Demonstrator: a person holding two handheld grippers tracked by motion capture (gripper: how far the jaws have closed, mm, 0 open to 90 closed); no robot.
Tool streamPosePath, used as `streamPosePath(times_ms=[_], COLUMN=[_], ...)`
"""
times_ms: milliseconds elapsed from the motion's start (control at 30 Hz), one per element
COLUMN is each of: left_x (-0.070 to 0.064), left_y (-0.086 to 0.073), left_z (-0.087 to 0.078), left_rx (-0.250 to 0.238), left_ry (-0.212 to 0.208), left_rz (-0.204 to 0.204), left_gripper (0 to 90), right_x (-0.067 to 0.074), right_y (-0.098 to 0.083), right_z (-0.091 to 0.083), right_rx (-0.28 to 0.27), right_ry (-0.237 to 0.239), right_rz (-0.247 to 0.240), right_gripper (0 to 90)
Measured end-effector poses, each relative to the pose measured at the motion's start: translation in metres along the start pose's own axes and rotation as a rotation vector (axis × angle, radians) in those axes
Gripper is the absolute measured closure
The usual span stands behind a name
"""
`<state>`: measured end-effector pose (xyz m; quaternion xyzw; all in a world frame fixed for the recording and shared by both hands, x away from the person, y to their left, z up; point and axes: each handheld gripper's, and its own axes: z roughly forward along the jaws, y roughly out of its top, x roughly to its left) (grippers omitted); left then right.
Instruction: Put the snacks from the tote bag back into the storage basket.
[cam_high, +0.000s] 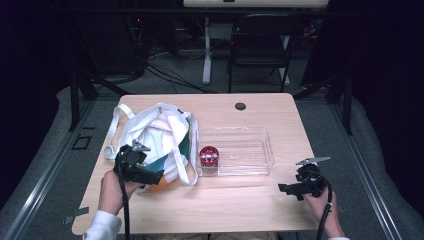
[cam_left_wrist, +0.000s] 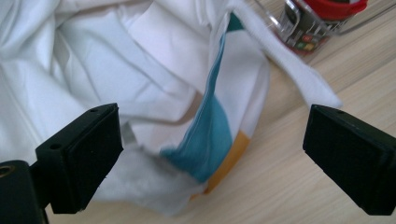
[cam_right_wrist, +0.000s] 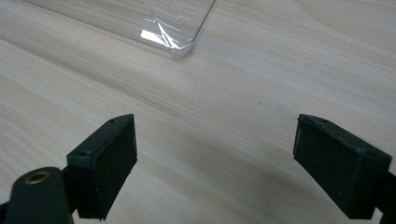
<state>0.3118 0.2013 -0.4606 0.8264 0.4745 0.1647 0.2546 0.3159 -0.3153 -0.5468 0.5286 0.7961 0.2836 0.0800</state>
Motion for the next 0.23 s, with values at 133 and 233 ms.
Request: streamPosePath(times_ms=[133, 233], left_x=[0.004, 0.004], left_y=[-0.023, -0.030], left_z=[0.002, 0.009], left_rx=[-0.040, -0.023], left_ry=[0.003, 0.004], left_rz=[-0.043, -0.043], left_gripper=[4.9, 4.7], right_x=[0.000, 0.002], right_y=[0.000, 0.001], right_z=[0.001, 0.002], right_rx=[-0.003, -0.004], right_ry=[-0.007, -0.003], right_rz=[-0.001, -0.008], right_gripper=[13.0, 13.0])
